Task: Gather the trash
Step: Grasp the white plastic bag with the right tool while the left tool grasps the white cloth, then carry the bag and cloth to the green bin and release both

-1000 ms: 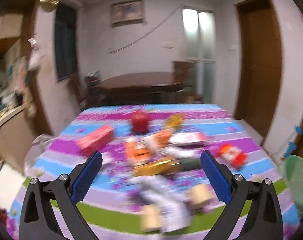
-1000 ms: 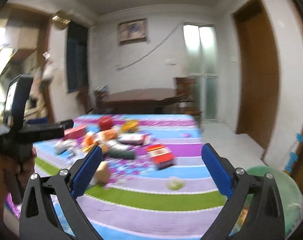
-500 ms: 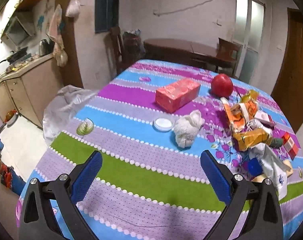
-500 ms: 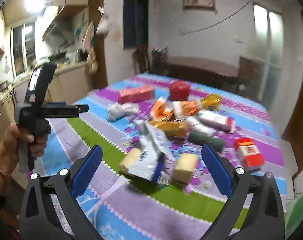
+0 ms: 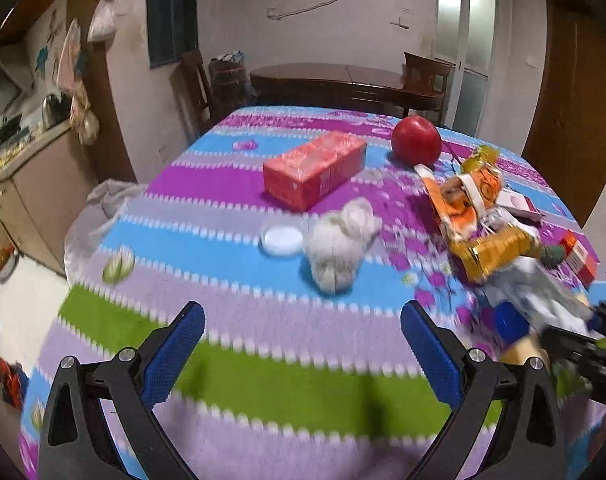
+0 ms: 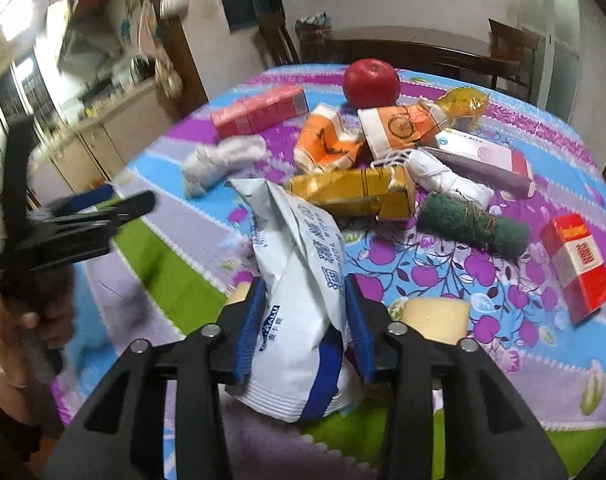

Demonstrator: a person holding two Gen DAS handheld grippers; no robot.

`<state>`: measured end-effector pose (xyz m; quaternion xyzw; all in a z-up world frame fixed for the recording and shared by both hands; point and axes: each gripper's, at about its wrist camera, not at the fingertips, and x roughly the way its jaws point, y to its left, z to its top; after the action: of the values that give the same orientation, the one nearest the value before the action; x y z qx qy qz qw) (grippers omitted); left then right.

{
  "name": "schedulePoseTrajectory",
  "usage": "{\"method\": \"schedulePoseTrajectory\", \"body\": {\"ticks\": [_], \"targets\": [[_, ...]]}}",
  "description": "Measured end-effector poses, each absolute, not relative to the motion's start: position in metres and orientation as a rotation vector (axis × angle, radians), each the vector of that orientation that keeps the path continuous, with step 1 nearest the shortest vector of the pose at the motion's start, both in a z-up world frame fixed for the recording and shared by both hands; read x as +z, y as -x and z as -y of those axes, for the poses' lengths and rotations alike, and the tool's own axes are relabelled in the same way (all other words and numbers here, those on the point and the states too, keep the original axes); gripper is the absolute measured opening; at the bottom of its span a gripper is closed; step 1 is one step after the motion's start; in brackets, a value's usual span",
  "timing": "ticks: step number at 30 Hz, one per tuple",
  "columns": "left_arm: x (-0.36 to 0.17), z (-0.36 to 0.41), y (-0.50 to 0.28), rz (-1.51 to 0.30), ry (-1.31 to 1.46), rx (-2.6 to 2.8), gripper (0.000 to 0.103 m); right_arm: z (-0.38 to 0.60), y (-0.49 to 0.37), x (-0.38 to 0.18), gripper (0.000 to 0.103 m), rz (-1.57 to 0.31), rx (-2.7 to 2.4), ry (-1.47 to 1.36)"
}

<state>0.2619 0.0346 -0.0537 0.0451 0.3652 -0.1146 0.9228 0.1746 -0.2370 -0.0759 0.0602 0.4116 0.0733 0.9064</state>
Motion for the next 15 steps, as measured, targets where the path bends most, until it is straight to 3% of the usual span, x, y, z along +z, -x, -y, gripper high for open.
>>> {"method": "schedulePoseTrajectory", "body": {"ticks": [8,10,12,15], "targets": [[-0.057,0.004,-0.317,-0.745,-0.163,-0.311,0.097,0.233,-0.132,-0.021,0.036,-0.675,0.206,-0.171],[-0.065,0.016,-0.327,-0.753,-0.205,-0.322,0.088,0.232,-0.122,-0.013,0.036,-0.656,0.221,-0.178],[-0.075,0.025,-0.333,-0.78,-0.25,-0.31,0.057,0.232,-0.115,-0.007,0.036,-0.641,0.234,-0.188],[-0.078,0.028,-0.332,-0.776,-0.263,-0.314,0.04,0.238,-0.108,-0.002,0.036,-0.626,0.237,-0.208]]}}
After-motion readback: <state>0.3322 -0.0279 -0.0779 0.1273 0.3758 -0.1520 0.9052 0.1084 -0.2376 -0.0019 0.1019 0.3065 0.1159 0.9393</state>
